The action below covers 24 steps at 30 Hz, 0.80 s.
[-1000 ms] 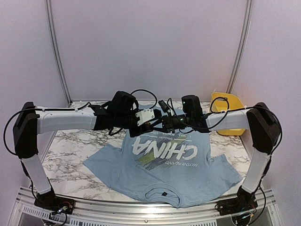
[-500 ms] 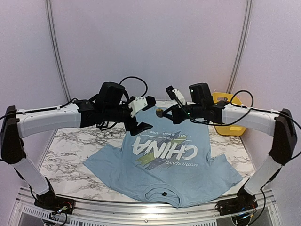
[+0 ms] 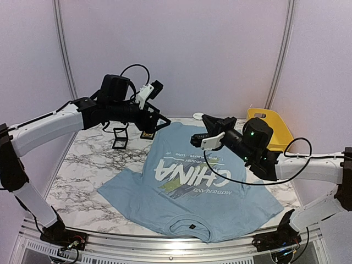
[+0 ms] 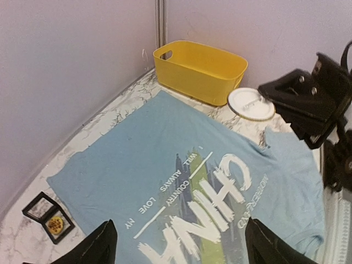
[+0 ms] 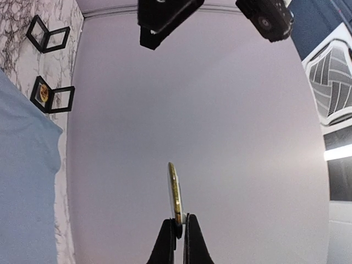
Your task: Pin the brooch onto the clothing
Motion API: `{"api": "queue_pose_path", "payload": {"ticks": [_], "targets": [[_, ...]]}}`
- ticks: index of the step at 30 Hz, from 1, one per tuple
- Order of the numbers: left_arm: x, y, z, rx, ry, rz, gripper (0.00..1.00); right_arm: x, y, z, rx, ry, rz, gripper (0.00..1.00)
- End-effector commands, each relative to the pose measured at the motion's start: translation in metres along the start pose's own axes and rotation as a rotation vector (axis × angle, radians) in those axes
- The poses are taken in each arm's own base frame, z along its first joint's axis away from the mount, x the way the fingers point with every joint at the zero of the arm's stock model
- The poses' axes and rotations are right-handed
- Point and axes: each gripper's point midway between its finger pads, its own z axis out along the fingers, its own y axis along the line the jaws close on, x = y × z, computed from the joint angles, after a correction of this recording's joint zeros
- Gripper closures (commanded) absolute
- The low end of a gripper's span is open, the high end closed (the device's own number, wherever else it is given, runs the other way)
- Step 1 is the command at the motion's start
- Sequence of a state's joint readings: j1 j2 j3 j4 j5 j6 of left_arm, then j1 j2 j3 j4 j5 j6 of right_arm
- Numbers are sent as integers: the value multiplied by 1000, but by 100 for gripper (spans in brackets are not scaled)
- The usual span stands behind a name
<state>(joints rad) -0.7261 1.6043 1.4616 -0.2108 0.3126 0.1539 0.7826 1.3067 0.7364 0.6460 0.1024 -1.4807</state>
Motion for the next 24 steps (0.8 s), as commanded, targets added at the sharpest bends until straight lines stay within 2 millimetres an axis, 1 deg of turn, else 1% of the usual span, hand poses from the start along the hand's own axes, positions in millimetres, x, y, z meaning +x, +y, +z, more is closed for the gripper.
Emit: {"api": "queue_pose_path", "payload": {"ticks": [1,3,7,9,13,14,17,20,21,24], "targets": [[-34,-19,-17,122,-62,-176,19,-23,-63,-2,190,-52,-333,100],[-38,-23,-15,153,-67,-213,19,-31,-61,-1,182,-76,-375,100],[-49,-35,-12,247,-82,-279,19,-43,-50,2,145,-111,-447,100],[-52,-36,-11,262,-97,-294,21,-50,-51,1,156,-133,-448,100],[-50,-39,-5,294,-100,-311,30,-66,-52,-1,180,-171,-429,100],[-49,-41,-4,308,-96,-317,32,-68,-51,0,185,-172,-424,100],[-48,-45,0,337,-103,-337,34,-70,-50,2,202,-164,-412,100],[-54,-46,1,360,-134,-340,38,-74,-42,2,175,-191,-415,100],[-57,-48,0,370,-144,-335,40,-78,-40,1,172,-216,-416,100],[-60,-47,1,376,-159,-343,46,-79,-37,2,169,-221,-419,100]]}}
